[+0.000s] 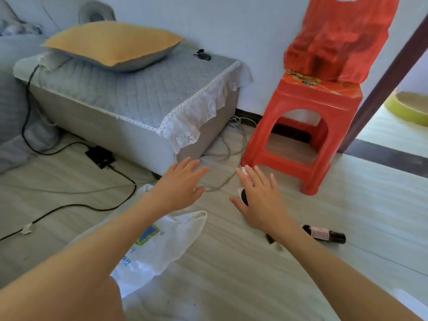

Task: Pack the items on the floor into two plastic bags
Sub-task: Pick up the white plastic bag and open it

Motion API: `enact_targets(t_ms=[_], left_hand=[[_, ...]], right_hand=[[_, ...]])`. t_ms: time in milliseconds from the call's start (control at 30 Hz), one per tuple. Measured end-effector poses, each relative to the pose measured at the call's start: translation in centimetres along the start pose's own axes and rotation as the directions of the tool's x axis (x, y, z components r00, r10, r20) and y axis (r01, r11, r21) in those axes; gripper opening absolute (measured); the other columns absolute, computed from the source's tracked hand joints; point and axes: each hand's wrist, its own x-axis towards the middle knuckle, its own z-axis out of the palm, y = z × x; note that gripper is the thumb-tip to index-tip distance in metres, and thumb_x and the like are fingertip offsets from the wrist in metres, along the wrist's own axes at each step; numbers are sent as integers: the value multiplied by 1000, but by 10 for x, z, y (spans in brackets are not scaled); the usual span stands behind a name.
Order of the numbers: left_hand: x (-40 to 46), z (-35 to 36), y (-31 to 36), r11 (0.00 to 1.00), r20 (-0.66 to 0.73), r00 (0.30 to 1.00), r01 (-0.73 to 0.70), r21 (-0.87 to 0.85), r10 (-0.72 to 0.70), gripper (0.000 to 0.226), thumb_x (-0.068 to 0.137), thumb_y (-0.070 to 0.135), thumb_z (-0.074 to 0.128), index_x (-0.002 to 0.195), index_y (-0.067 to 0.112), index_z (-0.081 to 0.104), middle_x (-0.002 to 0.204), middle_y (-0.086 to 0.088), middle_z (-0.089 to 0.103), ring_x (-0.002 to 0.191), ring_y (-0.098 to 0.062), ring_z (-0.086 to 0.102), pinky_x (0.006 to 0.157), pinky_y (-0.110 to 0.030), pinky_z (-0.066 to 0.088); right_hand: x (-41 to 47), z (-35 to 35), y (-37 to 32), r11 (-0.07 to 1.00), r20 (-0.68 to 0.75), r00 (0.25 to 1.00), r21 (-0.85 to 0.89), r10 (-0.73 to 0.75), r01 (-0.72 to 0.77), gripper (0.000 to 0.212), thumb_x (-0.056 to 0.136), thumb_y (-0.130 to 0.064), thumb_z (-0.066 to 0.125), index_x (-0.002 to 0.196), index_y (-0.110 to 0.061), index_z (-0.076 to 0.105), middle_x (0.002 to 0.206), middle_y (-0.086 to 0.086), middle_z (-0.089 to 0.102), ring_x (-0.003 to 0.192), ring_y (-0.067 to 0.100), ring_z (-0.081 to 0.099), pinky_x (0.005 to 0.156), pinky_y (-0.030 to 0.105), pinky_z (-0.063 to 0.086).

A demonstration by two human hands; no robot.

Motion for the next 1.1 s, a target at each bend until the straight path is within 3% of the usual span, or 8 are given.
enact_targets(t_ms=[167,500,600,700,833,900,1000,1100], left_hand=[[-30,-16,10,998,-107,992,-61,3,61,53,92,35,43,141,16,33,147,-12,32,138,-27,26,110,-39,25],[-97,-82,32,987,-266,957,-79,138,114,65,93,36,43,148,23,10,155,-10,9,143,-28,7,116,-42,11],[-112,-102,39,984,-321,942,-48,170,102,64,86,48,27,144,21,27,150,-15,27,139,-35,24,111,-49,24],[-119,-106,40,981,-346,933,-34,190,99,65,78,49,30,132,19,48,134,-15,51,123,-38,48,95,-53,42],[-124,-91,34,993,-327,944,-6,119,45,67,80,50,26,137,19,41,141,-15,43,131,-38,38,101,-55,38],[-123,-75,20,996,-303,953,25,87,2,67,81,49,23,140,20,34,144,-16,38,134,-38,34,103,-53,34],[-111,-43,-9,989,-290,954,108,97,-76,60,82,46,30,136,20,36,136,-17,49,124,-38,47,95,-50,43],[-86,1,-36,992,-226,970,105,68,-87,59,86,43,34,139,18,36,143,-17,40,131,-38,39,103,-48,37]], right_hand=[[-31,-13,-20,1000,-126,992,28,-2,5,68,93,-48,41,148,-23,12,157,5,12,146,23,3,116,46,0],[-79,-79,-64,995,-286,958,-101,-33,4,70,87,-43,54,146,-19,26,152,10,29,142,28,21,113,53,13],[-89,-111,-67,992,-301,953,-126,-27,-11,70,91,-46,45,148,-23,12,156,5,14,145,22,7,116,48,5],[-95,-129,-64,988,-278,961,-150,-13,-30,68,93,-49,38,148,-26,4,157,1,7,145,20,0,116,46,0],[-86,-124,-61,987,-238,971,-161,-24,-15,68,93,-48,38,148,-25,6,157,2,10,145,20,3,117,46,2],[-75,-107,-61,980,-208,975,-193,-81,40,69,90,-46,46,148,-22,16,155,5,20,144,23,13,116,48,9],[-49,-70,-53,959,-163,973,-259,-161,115,72,65,-47,76,128,-18,54,129,9,59,122,28,53,97,55,41],[-19,-26,-38,965,-97,984,-230,-149,124,69,61,-47,79,120,-17,59,120,9,63,115,29,58,91,55,46]])
